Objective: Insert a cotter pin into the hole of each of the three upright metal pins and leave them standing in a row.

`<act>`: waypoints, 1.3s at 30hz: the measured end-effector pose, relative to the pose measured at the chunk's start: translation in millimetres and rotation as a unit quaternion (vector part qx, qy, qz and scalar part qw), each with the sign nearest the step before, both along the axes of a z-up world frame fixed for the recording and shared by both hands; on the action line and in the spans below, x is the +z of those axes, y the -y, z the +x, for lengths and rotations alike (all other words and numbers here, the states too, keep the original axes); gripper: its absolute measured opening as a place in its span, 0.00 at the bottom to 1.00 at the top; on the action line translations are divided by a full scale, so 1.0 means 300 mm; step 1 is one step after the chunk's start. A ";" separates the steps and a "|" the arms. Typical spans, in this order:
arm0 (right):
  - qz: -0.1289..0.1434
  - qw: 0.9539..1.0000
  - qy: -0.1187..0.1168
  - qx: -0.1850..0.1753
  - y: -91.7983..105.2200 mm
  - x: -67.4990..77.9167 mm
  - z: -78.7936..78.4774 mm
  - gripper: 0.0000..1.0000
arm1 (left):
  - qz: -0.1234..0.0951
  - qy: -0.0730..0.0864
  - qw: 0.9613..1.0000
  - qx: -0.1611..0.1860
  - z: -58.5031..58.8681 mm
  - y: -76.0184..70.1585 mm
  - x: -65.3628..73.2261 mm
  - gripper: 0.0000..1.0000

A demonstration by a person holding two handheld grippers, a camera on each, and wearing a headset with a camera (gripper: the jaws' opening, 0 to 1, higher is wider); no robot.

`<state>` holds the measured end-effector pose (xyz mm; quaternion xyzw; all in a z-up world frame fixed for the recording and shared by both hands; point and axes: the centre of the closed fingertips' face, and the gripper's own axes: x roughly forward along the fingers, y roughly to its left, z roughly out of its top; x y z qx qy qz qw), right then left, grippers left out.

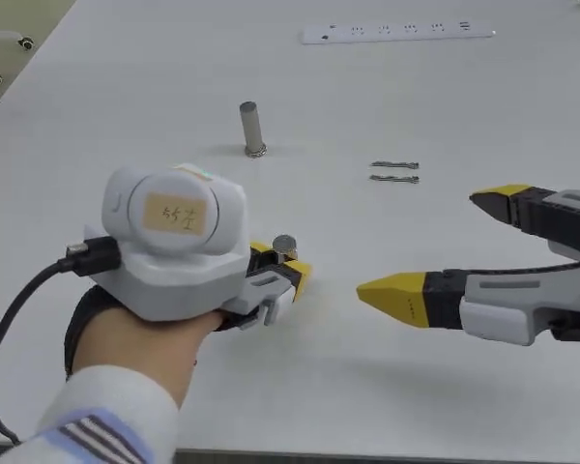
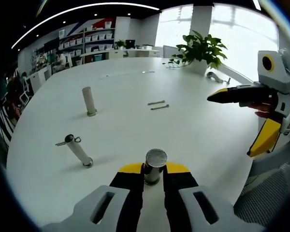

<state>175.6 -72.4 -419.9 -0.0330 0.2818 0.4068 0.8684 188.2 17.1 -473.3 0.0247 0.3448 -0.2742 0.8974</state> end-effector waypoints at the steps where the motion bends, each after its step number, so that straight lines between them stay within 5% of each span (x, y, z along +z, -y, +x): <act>1: 0.000 1.000 0.000 0.000 0.000 -0.001 0.000 0.91 | -0.004 -0.002 1.000 0.002 0.000 -0.001 -0.001 0.11; 9: 0.002 1.000 0.002 0.000 -0.001 0.005 0.003 0.91 | -0.010 -0.020 1.000 -0.022 -0.015 0.003 0.004 0.12; 13: 0.002 1.000 0.001 0.003 -0.003 0.005 0.000 0.91 | -0.010 0.006 0.997 -0.075 -0.017 0.017 0.029 0.13; 16: 0.003 1.000 0.002 0.004 -0.005 0.007 0.000 0.91 | -0.031 -0.011 0.995 -0.093 -0.038 0.024 0.044 0.21; 20: 0.002 1.000 0.003 0.006 -0.006 0.010 0.001 0.91 | -0.034 0.024 0.993 -0.113 -0.034 0.009 0.101 0.33; 29: -0.002 1.000 0.001 0.010 -0.012 0.010 -0.004 0.91 | -0.047 0.053 0.989 -0.131 -0.068 -0.063 0.183 0.51; 34: -0.011 1.000 0.001 0.009 -0.006 0.006 0.002 0.91 | -0.073 0.074 0.989 -0.103 -0.070 -0.097 0.216 0.61; 39: -0.006 1.000 -0.016 0.011 -0.002 -0.002 0.004 0.91 | -0.091 0.075 0.988 -0.098 -0.088 -0.108 0.213 0.78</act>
